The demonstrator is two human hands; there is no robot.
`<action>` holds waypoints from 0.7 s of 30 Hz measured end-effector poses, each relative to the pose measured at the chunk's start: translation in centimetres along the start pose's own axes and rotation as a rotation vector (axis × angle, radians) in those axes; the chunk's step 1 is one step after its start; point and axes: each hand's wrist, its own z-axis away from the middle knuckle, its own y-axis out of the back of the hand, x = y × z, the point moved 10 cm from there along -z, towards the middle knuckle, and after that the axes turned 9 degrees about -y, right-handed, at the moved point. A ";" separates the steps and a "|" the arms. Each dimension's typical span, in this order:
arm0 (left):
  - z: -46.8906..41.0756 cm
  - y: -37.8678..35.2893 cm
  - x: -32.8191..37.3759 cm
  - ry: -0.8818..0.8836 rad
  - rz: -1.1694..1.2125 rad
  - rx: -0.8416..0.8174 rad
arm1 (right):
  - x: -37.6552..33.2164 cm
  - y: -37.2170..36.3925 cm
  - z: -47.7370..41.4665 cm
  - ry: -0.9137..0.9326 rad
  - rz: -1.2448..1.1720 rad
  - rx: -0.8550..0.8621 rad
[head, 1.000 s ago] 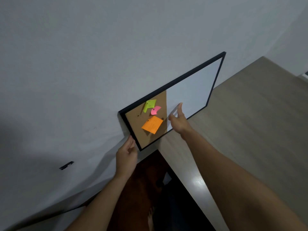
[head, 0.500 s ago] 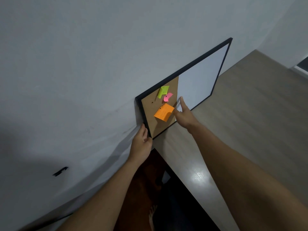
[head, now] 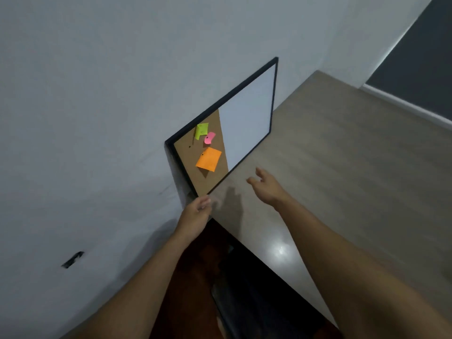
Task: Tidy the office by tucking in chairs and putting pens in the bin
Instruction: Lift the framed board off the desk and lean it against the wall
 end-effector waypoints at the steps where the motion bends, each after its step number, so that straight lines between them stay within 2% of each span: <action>1: 0.4 -1.0 0.8 -0.020 -0.018 -0.050 | 1.1 1.0 1.0 -0.004 0.007 0.018; 9: 4.6 -9.0 6.3 -0.247 -0.201 -0.341 | 9.9 8.4 10.6 -0.076 0.027 0.146; 21: 17.1 -24.1 8.9 -0.490 -0.300 -0.615 | 27.3 15.2 30.1 -0.194 -0.105 0.342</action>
